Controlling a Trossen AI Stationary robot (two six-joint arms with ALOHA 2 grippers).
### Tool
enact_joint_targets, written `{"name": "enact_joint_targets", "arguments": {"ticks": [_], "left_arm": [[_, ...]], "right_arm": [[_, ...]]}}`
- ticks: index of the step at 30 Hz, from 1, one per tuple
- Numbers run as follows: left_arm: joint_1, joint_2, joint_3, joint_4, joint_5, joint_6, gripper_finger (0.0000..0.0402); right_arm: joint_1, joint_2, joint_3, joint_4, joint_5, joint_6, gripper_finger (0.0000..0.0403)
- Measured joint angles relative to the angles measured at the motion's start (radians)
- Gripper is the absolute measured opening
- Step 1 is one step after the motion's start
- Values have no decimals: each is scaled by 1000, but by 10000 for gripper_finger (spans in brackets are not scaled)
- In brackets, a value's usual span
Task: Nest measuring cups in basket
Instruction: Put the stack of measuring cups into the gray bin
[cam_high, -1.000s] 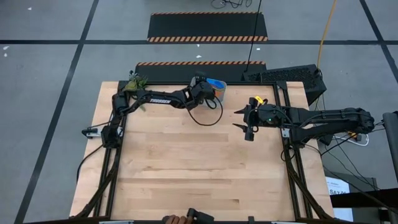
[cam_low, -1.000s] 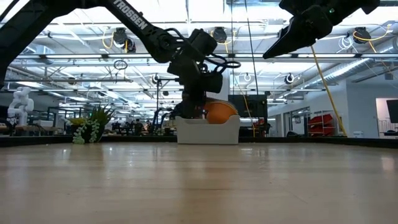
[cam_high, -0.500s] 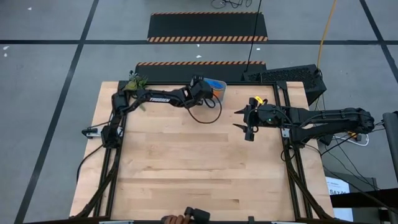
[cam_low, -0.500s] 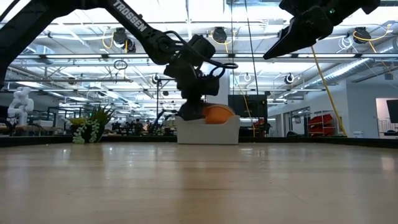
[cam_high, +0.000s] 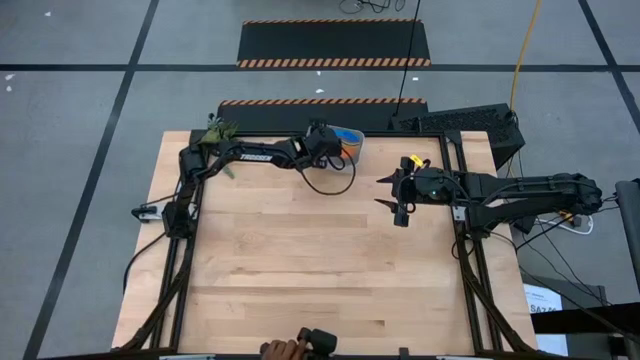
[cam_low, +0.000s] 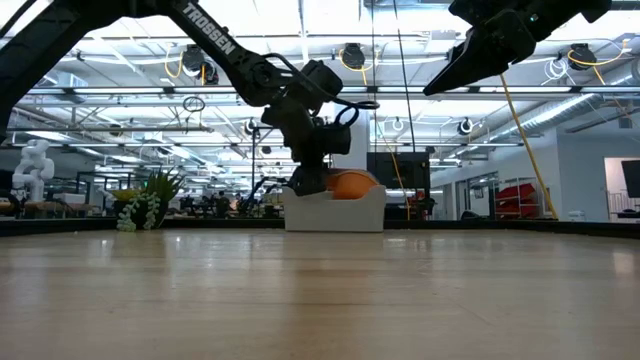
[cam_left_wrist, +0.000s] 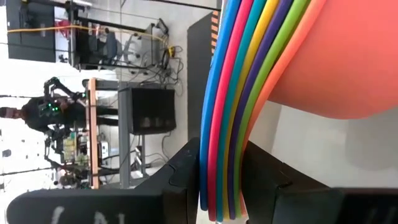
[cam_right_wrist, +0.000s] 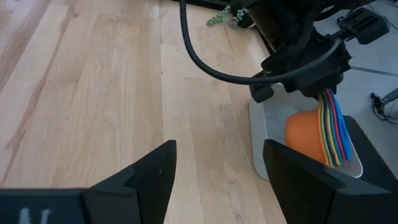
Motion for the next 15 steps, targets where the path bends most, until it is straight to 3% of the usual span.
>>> {"name": "enact_joint_targets", "arguments": {"ticks": [5,8,15], "left_arm": [[2,38,0,-12,54,46,90],[0,42,1,3,-21,40,90],[-7,44,-1,45,-60,35,90]], "right_arm": [[0,0,0,0,0,0,233],[0,0,0,-1,-1,1,233],[0,0,0,-8,-2,-3,233]]}}
